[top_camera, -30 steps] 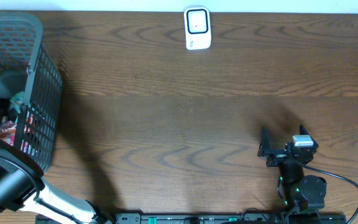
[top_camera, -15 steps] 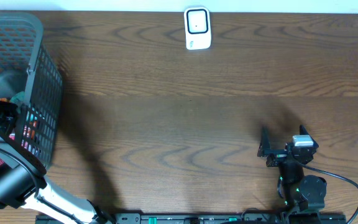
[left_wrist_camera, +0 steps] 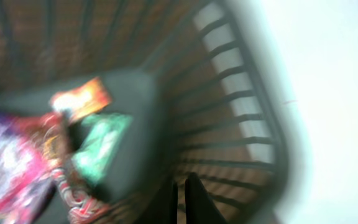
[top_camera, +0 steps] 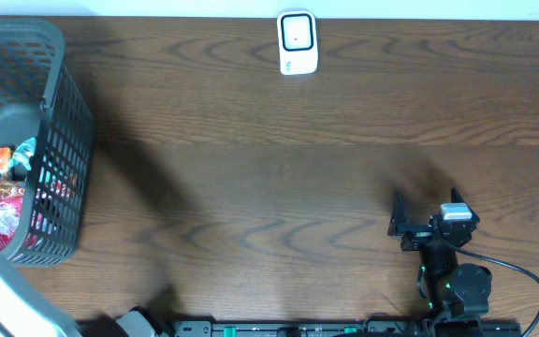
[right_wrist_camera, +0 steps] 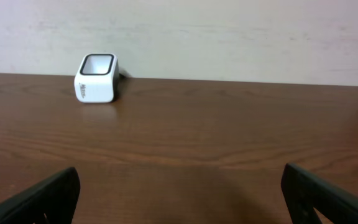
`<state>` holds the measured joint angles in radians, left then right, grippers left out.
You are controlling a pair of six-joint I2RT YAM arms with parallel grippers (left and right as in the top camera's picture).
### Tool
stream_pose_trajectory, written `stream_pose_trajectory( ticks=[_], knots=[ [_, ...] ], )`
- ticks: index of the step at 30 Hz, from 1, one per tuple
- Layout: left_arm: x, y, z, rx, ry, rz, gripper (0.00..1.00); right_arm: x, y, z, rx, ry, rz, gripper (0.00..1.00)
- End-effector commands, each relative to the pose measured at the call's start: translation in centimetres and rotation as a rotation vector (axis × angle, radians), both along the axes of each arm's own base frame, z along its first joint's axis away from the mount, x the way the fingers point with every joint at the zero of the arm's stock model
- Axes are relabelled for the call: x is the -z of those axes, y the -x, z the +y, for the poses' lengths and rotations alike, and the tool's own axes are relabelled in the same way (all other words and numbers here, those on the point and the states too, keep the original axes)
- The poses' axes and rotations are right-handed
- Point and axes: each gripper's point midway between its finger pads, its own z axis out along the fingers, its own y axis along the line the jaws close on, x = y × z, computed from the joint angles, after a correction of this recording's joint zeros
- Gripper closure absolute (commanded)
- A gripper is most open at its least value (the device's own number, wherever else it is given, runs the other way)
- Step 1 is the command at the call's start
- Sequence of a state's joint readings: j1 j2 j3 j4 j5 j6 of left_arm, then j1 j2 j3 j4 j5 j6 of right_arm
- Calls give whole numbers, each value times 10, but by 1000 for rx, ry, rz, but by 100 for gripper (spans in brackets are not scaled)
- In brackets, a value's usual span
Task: Scan the item barcode
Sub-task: 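Reach the left gripper into the grey basket and grasp the orange candy bar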
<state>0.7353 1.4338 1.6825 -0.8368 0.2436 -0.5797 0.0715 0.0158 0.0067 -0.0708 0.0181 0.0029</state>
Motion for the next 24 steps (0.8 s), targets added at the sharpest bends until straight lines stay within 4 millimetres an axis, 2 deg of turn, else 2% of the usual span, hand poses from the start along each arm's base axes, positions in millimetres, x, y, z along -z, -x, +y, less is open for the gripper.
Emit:
stream_pose_trajectory(
  ticks=[1,3,4,6,7,8,14,19,24],
  knots=[
    [-58,23,-29,15,-110,-123,92,1,0,2,-8,-3,3,1],
    [-66,35,-28,-38,-157,-111,89,1,0,2,-8,-3,3,1],
    [-64,39,-28,-58,-166,-94,64,1,0,2,-8,-3,3,1],
    [-54,39,-24,-81,-163,-48,23,1,0,2,-8,-3,3,1],
    [-41,35,-20,-89,-150,-7,4,1,0,2,-8,-3,3,1],
    [-29,31,-17,-91,-135,26,0,1,0,2,-8,-3,3,1],
    [56,7,4,-86,9,243,2,1,0,2,-8,-3,3,1],
    [138,8,24,-202,147,467,2,1,0,2,-8,-3,3,1],
    [202,1,29,-203,240,599,2,1,0,2,-8,-3,3,1]
  ],
)
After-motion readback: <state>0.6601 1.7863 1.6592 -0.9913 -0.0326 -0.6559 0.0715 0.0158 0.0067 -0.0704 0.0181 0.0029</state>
